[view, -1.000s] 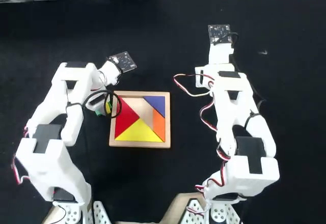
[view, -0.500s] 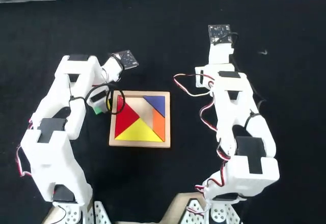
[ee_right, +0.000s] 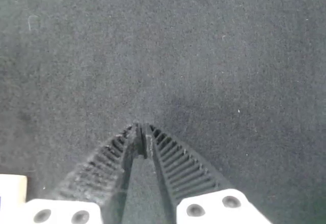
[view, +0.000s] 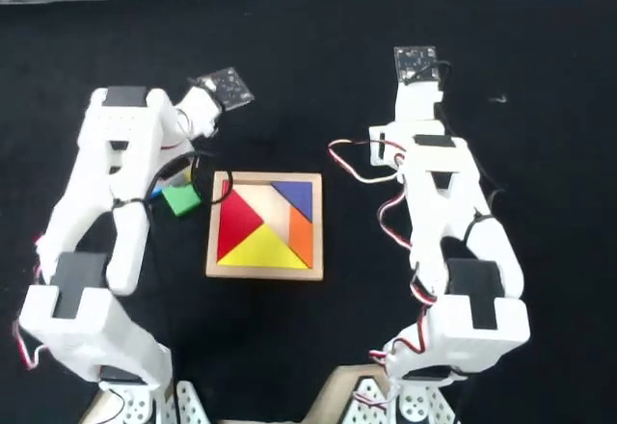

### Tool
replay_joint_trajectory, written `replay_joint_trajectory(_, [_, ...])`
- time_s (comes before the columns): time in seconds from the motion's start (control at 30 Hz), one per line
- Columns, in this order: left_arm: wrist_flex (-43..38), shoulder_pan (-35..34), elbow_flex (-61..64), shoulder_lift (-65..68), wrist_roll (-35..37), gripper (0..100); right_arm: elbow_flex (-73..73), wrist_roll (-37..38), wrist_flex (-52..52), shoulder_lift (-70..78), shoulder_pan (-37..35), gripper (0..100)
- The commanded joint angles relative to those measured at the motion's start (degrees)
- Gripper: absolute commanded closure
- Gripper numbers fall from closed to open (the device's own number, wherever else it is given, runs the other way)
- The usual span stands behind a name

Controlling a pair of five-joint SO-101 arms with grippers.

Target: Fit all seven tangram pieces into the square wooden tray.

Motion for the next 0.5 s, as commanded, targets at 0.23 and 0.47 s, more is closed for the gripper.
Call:
replay_joint_trajectory(0.23, [-16.35, -0.22, 13.93, -5.71, 1.49, 74, -3.3, 0.7, -0.88, -0.31, 0.79, 98.8])
replay_joint_trajectory(0.47, [-30.42, -1.36, 23.96, -5.63, 1.93, 75, -3.3, 0.7, -0.88, -0.31, 0.79, 98.8])
